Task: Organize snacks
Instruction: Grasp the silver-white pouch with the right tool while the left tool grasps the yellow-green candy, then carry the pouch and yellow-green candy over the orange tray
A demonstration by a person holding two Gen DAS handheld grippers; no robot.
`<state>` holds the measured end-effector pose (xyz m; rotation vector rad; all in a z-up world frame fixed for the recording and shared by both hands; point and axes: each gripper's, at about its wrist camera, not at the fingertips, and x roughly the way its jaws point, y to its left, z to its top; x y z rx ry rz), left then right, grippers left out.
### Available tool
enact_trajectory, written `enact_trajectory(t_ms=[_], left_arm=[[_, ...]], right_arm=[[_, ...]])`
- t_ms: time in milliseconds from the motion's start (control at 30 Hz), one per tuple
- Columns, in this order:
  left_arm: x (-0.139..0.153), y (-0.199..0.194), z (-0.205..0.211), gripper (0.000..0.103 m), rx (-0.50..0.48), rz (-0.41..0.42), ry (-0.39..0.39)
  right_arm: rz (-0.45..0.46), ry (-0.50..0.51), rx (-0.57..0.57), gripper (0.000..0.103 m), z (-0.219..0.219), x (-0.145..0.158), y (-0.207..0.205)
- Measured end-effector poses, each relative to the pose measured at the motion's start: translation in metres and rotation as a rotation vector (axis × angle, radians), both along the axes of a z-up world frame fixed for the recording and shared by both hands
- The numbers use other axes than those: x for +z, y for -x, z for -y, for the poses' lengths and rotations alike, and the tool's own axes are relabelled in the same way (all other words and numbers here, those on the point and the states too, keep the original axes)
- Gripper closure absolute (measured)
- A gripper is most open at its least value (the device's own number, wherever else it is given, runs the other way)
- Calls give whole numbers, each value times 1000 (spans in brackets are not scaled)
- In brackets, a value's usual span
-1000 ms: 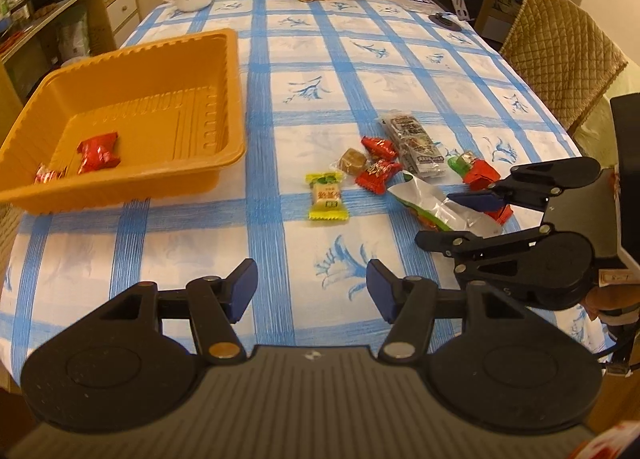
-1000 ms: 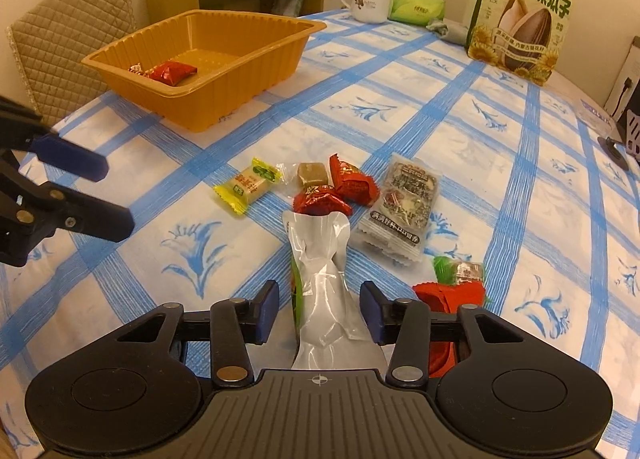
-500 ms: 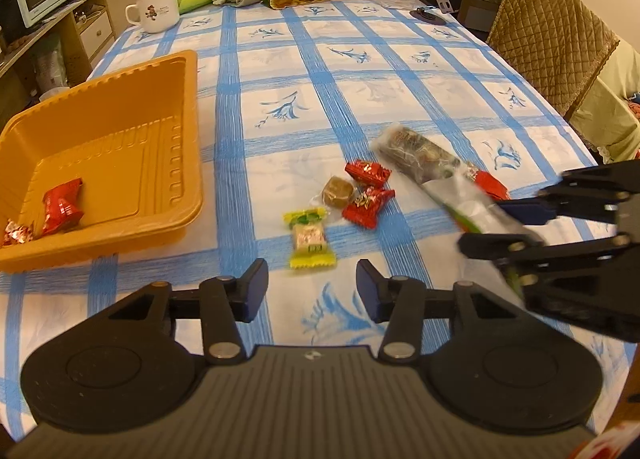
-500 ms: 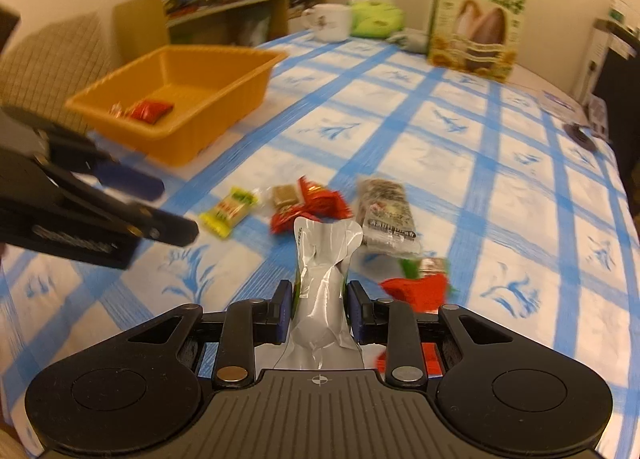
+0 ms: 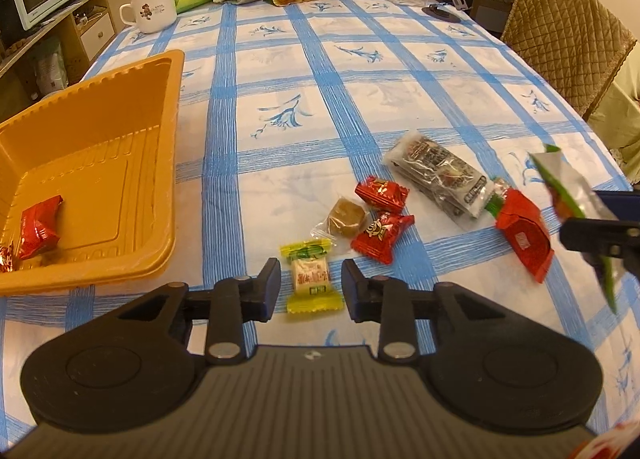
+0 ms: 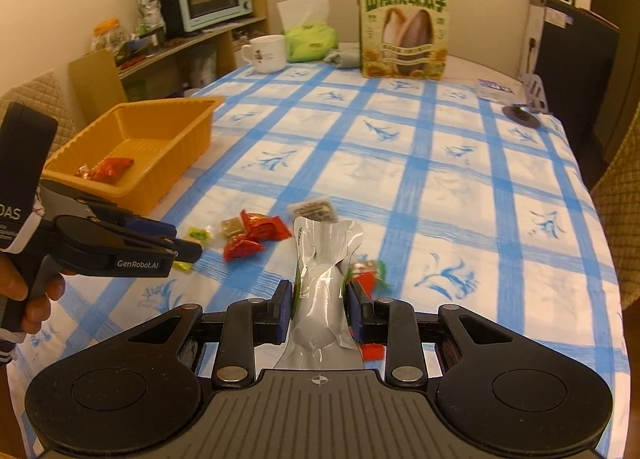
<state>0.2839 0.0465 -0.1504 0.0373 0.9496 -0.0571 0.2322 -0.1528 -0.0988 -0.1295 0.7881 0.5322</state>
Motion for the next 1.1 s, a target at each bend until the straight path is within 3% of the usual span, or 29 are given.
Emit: enact_trajectory(t_ms=[167,433,1100], left_arm=[[-6,-3,0,84,-1,-9,-3],[5,8,-1,85,-17,5,3],[86,83,-57,85,78,83,51]], right_arm=[[-8,-1,-24,73,7,0,3],[-15,-9,-27,73,9,3,6],[-17,-88,101,73,-42,40,24]])
